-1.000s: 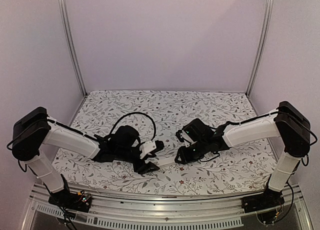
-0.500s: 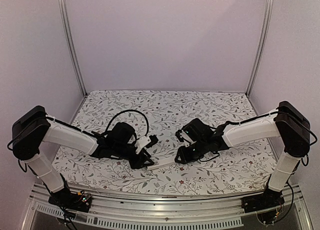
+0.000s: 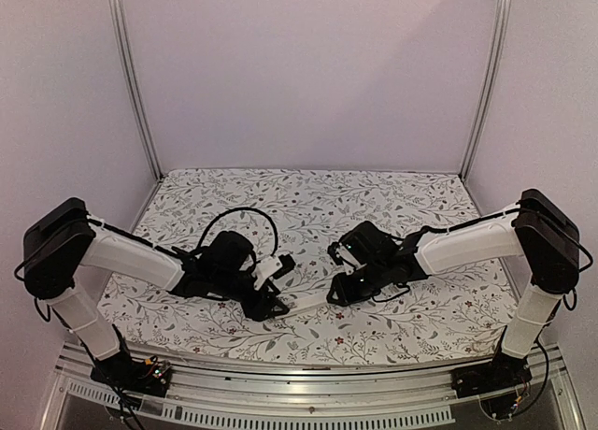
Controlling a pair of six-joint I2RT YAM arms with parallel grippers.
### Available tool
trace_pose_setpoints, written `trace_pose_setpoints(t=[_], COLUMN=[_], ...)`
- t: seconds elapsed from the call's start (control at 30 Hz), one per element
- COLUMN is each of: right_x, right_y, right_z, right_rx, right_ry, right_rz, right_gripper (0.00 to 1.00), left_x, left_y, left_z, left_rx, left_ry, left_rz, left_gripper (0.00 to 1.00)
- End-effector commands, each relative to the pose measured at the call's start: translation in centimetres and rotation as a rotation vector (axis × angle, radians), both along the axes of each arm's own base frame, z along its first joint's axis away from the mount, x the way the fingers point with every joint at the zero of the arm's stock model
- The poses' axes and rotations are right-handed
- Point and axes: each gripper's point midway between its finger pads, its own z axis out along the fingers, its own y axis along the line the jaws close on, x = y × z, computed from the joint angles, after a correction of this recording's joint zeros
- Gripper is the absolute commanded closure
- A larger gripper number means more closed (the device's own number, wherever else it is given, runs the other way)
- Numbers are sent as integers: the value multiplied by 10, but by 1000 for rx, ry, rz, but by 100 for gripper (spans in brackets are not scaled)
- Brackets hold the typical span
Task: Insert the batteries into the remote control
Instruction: Adjust the battery cover on the remote control without the battery cover.
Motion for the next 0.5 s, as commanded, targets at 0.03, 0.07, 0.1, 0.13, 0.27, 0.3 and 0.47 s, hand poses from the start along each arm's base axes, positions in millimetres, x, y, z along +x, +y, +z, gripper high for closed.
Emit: trace_pose_setpoints(t=[0.03,0.07,0.1,0.13,0.27,0.3,0.47], right_x=[-6,-5,-5,-5,-3,-2,0], right_y=[-25,-24,-24,-24,-24,-24,-23], right_z=[-28,-28,-28,-27,-27,-27,-27], right_rx=[-137,-137,-138,-137,-136,-137,-137], right_ry=[26,25,24,22,18,16,16], right_rz=[-13,-14,-13,-14,-11,-9,-9], right_gripper=[73,73,73,73,73,73,73], left_x=[-13,-16,-19,-23,-30,-29,-12], left_y=[4,4,4,5,2,1,2], left_z=[23,25,22,17,7,5,-4], left_rx=[-65,-62,-40,-6,64,73,156], left_ry=[-60,-79,-94,-110,-151,-160,-209], left_rz=[-19,-25,-28,-37,-55,-52,-11], left_gripper=[27,24,22,21,21,21,26])
